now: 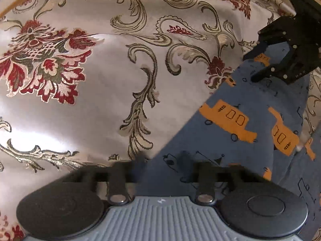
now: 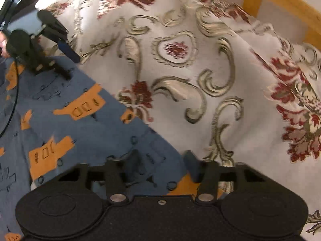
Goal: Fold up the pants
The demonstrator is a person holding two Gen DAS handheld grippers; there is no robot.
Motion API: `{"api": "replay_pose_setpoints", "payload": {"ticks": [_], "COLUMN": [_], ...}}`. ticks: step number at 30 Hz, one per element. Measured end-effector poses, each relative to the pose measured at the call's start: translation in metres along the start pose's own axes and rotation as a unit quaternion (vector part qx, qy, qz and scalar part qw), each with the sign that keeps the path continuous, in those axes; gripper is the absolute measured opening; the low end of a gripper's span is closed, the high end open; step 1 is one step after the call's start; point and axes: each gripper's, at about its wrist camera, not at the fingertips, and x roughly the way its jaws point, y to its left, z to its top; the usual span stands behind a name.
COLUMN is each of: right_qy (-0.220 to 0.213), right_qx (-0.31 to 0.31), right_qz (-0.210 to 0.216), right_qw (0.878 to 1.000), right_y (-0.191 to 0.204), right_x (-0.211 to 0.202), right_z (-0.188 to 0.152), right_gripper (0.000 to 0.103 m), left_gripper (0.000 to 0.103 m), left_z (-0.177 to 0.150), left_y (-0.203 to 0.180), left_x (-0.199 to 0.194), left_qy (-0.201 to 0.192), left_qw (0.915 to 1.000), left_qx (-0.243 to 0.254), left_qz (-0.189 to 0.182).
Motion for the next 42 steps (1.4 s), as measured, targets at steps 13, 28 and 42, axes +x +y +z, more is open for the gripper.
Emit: {"api": "replay_pose_setpoints", "payload": {"ticks": [13,28,42], "right_qy": [-0.078,-0.096,-0.178], "right_qx": [-0.008,0.048,-0.104], "right_qz": [-0.112,-0.155,0.004], "right_qw": [0.991,0.982,0.978], "right_y": [0.029,0.002,0.086], "right_x": [-0.036,-0.003,0.027], "right_z": [-0.012,0.000,0.085], "right_gripper": [0.003,0.067,0.055], "left_gripper": [0.003,0.084,0.072], "left_z": [0.023,-0.003,-0.057], "left_y": [-0.041,0.023,0.061], "left_x": [-0.020,-0.050,-0.079], "left_qy": [-0.095,-0.179,-0.031], "left_qw": [0.9825,0.9689,0.9963], "left_qx": [-0.025,-0.039,-0.021], "left_qz": [0.158,0.166,0.077]}}
